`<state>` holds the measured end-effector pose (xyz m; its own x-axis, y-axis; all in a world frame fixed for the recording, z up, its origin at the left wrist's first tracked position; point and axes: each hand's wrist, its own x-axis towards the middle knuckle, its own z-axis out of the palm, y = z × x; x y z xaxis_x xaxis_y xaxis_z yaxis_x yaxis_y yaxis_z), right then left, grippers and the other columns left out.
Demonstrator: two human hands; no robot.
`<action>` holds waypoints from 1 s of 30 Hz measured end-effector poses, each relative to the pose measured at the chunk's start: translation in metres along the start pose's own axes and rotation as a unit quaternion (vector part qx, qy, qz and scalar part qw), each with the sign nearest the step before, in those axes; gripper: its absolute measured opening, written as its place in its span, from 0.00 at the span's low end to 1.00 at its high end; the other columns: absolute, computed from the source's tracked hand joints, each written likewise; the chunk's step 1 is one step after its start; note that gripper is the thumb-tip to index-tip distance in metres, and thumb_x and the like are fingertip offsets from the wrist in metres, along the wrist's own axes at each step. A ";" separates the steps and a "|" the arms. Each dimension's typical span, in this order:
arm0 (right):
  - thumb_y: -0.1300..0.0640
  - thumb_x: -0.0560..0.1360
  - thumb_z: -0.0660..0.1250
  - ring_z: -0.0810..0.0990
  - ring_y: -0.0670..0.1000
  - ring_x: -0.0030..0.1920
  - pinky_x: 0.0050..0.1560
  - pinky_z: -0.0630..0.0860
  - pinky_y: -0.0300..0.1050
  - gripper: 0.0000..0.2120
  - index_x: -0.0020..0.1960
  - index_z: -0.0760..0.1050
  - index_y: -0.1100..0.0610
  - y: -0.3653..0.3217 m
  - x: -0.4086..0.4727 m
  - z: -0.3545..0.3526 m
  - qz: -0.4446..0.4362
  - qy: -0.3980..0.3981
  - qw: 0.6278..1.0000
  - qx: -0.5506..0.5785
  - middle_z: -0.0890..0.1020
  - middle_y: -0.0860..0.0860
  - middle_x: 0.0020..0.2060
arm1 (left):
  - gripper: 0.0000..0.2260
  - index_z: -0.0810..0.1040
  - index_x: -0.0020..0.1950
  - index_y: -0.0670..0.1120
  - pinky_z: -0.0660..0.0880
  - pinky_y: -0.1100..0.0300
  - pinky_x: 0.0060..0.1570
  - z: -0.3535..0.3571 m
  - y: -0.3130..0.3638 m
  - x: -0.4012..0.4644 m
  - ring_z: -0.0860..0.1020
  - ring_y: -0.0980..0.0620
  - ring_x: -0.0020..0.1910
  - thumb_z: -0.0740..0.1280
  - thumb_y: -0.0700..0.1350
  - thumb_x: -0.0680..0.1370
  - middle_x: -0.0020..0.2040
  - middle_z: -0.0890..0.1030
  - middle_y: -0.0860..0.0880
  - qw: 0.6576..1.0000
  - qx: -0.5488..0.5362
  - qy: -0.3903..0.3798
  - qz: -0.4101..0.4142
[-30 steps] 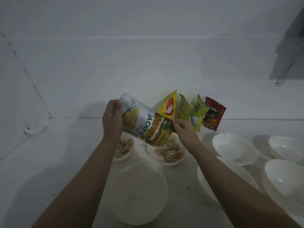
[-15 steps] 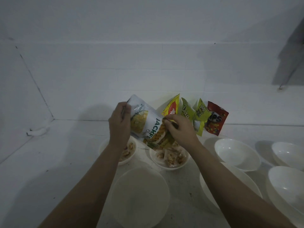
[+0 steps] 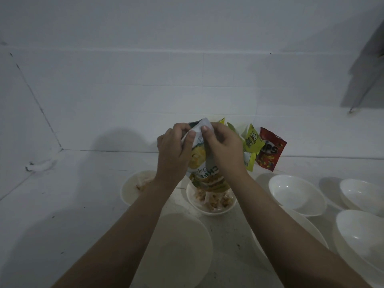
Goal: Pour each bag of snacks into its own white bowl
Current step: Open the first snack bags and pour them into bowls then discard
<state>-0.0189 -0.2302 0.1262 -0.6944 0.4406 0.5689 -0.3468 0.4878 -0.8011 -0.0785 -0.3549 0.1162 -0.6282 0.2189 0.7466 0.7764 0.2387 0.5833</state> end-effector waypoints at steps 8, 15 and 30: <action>0.53 0.80 0.67 0.82 0.62 0.43 0.44 0.80 0.59 0.12 0.49 0.82 0.61 0.004 -0.006 -0.015 0.021 0.065 0.992 0.108 0.84 0.60 0.40 | 0.19 0.71 0.62 0.50 0.71 0.47 0.60 0.006 -0.014 -0.009 0.72 0.52 0.61 0.63 0.59 0.77 0.60 0.73 0.50 1.000 0.010 0.019 0.009; 0.59 0.82 0.63 0.81 0.54 0.44 0.45 0.81 0.49 0.13 0.53 0.77 0.71 0.010 -0.016 -0.028 0.053 0.066 0.974 0.210 0.82 0.58 0.42 | 0.23 0.71 0.69 0.47 0.78 0.58 0.54 0.005 -0.019 -0.018 0.78 0.48 0.62 0.69 0.51 0.76 0.62 0.80 0.46 0.889 -0.366 -0.130 -0.243; 0.58 0.77 0.70 0.86 0.55 0.49 0.46 0.82 0.45 0.12 0.57 0.82 0.64 0.015 -0.005 -0.055 0.120 0.000 0.973 0.195 0.87 0.58 0.49 | 0.10 0.82 0.55 0.47 0.80 0.53 0.50 0.016 -0.010 0.001 0.83 0.49 0.51 0.66 0.46 0.76 0.50 0.86 0.49 0.871 -0.407 -0.095 -0.260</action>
<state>0.0143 -0.1835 0.1216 -0.7849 0.5064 0.3572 -0.3879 0.0479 -0.9204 -0.0879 -0.3425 0.1059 -0.8428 0.4522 0.2918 0.1143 -0.3794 0.9182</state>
